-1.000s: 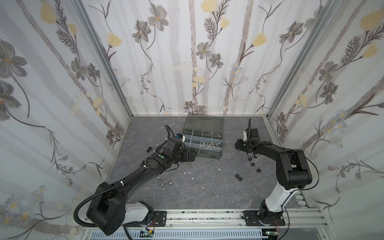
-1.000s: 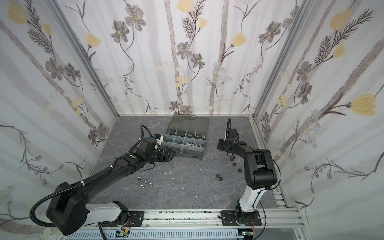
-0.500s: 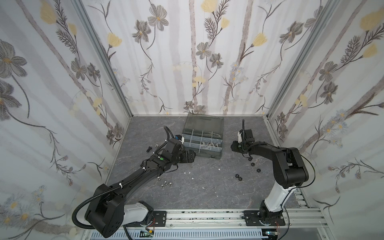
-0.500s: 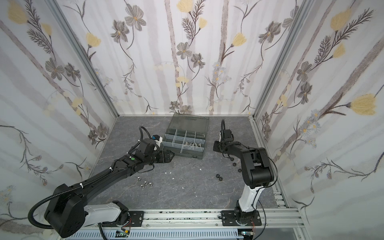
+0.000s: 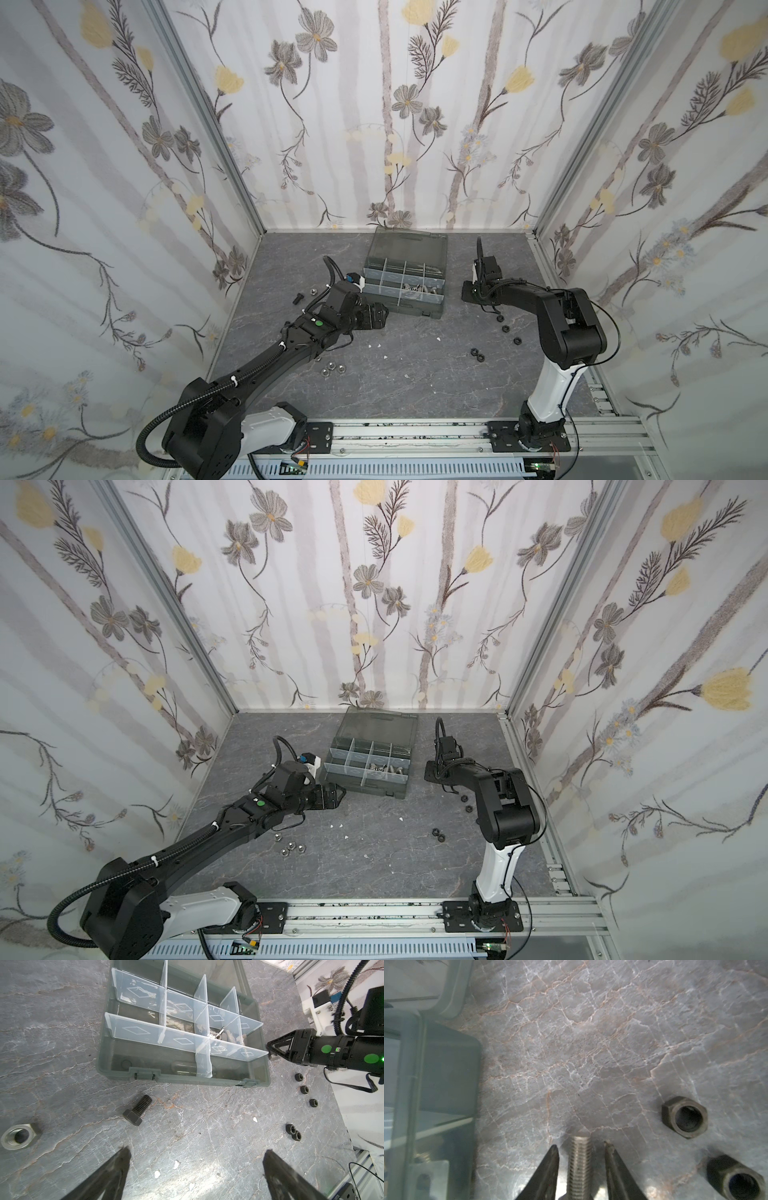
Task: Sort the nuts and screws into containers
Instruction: 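Lower the right gripper onto the silver bolt and close it, then carry the silver bolt into the bolt compartment and open the right gripper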
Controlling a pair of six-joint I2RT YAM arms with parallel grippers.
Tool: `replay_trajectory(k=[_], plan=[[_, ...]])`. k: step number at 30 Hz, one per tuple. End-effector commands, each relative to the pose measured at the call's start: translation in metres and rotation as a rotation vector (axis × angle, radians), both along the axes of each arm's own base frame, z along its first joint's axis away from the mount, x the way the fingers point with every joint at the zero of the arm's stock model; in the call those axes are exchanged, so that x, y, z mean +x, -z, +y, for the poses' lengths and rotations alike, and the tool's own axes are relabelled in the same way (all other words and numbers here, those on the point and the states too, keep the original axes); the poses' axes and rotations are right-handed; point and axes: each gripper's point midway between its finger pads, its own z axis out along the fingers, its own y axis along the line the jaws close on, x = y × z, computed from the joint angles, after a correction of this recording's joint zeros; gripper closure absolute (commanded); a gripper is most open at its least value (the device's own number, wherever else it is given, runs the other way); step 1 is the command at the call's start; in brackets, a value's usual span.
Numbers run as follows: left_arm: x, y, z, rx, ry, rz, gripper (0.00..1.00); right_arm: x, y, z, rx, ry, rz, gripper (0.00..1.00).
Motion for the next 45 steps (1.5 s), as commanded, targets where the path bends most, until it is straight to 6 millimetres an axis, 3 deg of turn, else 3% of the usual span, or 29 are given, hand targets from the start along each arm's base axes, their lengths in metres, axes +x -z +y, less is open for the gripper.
replay_trajectory(k=[1,7,11,19,24,30,36,45], plan=[[0.003,-0.003,0.0,-0.002,-0.005,-0.021,0.0,-0.003,0.002,0.0,-0.043,-0.008,0.013,0.68],[0.001,-0.003,0.001,-0.003,-0.007,-0.023,0.0,-0.005,-0.001,0.003,-0.044,-0.008,0.008,0.83],[-0.003,-0.006,0.004,-0.015,-0.014,-0.031,0.0,-0.004,-0.013,0.004,-0.038,-0.009,-0.013,0.91],[-0.011,-0.004,0.017,-0.009,-0.048,-0.039,0.0,-0.003,-0.065,0.018,-0.005,-0.032,-0.125,0.94],[-0.014,0.001,0.024,-0.001,-0.08,-0.032,0.0,-0.005,-0.102,0.038,0.035,-0.071,-0.206,0.95],[-0.016,0.007,0.029,0.002,-0.108,-0.017,0.0,-0.006,-0.125,0.066,0.095,-0.137,-0.235,0.95],[-0.022,0.019,0.035,0.0,-0.14,0.009,0.0,-0.006,-0.127,0.096,0.139,-0.197,-0.232,0.94],[-0.032,0.04,0.043,-0.003,-0.178,0.053,0.0,0.004,-0.108,0.123,0.163,-0.241,-0.192,0.93]])
